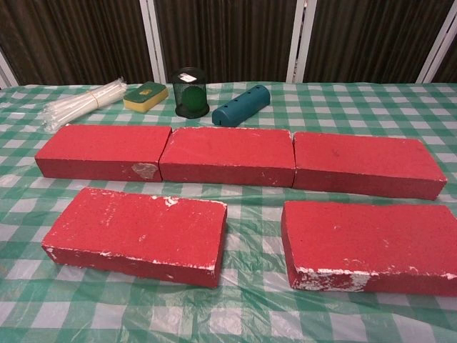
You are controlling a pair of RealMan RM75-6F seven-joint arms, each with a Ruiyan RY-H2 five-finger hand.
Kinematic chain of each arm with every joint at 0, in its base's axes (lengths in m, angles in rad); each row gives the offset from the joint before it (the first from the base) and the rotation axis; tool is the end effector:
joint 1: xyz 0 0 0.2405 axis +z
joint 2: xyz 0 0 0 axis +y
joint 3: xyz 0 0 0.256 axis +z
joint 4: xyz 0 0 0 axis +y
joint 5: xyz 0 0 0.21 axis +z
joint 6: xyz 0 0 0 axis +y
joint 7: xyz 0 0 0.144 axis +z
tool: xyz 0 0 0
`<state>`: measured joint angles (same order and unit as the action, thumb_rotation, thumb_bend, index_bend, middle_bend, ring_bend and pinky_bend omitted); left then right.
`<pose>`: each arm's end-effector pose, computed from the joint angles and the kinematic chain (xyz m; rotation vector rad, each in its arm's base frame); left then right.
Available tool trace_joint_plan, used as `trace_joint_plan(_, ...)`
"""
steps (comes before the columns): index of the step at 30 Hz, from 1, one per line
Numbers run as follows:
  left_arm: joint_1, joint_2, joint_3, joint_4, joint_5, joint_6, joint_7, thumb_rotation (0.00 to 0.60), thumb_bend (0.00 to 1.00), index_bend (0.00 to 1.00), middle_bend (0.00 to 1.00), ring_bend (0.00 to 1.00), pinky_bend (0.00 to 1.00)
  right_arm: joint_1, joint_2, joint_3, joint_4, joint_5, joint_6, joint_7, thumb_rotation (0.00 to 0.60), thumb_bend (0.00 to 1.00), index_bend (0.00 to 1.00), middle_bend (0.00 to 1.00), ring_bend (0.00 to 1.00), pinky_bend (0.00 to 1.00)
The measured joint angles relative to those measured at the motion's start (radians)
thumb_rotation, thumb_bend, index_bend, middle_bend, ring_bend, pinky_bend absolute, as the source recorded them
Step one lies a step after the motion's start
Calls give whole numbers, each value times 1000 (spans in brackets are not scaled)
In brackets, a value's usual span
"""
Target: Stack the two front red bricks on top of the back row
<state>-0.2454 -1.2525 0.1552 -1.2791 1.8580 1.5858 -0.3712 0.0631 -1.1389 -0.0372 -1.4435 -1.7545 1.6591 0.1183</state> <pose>-0.2994 0.1820 0.1090 -1.8460 -0.9335 -1.2195 -0.3080 -0.1533 0.1619 1.5648 -0.7526 1.0570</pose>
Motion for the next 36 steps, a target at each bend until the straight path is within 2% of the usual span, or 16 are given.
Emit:
trace_joint_plan(5, -15, 25, 25, -34, 20, -26, -37, 600, 322, 0, 0, 0, 0, 0, 1, -4, -8, -3, -10, -9, 559, 79, 0, 0, 0, 0)
trace_joint_plan(9, -59, 26, 47, -50, 77, -59, -96, 600, 303, 0, 0, 0, 0, 1, 7, -7, -13, -7, -16, 0, 560, 79, 0, 0, 0, 0)
trace_joint_plan(12, -117, 35, 64, -87, 105, -141, -127, 600, 285, 0, 0, 0, 0, 5, 11, -14, -19, -9, -32, 6, 562, 79, 0, 0, 0, 0)
trace_joint_plan(17, -258, 51, 80, -190, 123, -352, -179, 600, 280, 0, 0, 0, 0, 11, 15, -26, -18, -37, -34, 34, 564, 79, 0, 0, 0, 0)
trace_joint_plan(22, -378, 25, 49, -262, 106, -501, -148, 600, 281, 0, 0, 0, 0, 18, 14, -32, -11, -44, -43, 52, 565, 79, 0, 0, 0, 0)
trace_joint_plan(31, -453, -69, -22, -223, 25, -553, -150, 600, 277, 0, 0, 0, 0, 22, 22, -35, -27, -26, -73, 35, 564, 79, 0, 0, 0, 0)
trace_joint_plan(36, -482, -100, -40, -189, -17, -600, -131, 600, 278, 0, 0, 0, 0, 25, 27, -34, -37, -13, -88, 28, 564, 79, 0, 0, 0, 0)
